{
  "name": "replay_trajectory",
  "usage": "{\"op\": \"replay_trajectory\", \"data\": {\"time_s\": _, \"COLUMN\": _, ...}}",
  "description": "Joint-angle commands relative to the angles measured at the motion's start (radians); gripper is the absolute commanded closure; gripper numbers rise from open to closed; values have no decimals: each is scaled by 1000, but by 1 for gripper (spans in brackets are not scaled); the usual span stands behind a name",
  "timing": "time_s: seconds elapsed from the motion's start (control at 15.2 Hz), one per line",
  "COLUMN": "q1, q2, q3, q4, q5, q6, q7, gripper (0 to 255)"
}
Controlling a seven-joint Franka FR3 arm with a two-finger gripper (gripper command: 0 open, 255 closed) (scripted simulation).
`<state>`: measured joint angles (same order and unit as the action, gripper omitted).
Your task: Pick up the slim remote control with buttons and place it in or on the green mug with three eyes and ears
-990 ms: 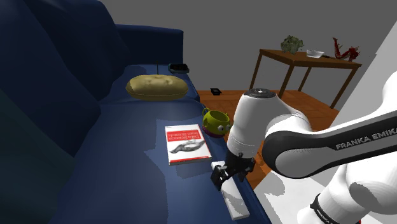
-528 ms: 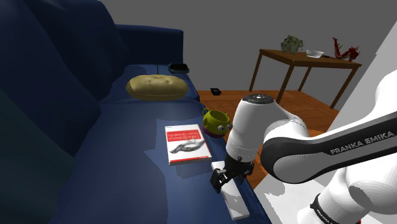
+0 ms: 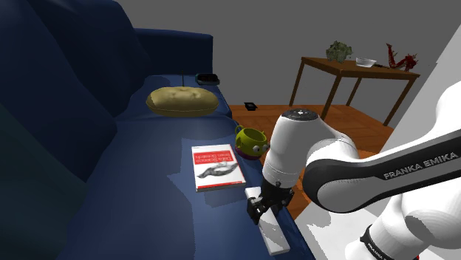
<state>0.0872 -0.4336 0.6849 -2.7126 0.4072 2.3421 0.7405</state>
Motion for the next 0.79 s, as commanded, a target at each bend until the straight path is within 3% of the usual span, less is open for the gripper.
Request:
{"op": "replay_trajectory", "data": {"time_s": 0.0, "q1": 0, "q2": 1, "q3": 0, "q4": -1, "q5": 0, "q6": 0, "q7": -1, "gripper": 255}}
{"op": "replay_trajectory", "data": {"time_s": 0.2, "q1": 0, "q2": 1, "q3": 1, "q4": -1, "q5": 0, "q6": 1, "q7": 0, "gripper": 255}}
{"op": "replay_trajectory", "data": {"time_s": 0.73, "q1": 15, "q2": -91, "q3": -49, "q4": 52, "q5": -6, "q6": -142, "q7": -8, "gripper": 255}}
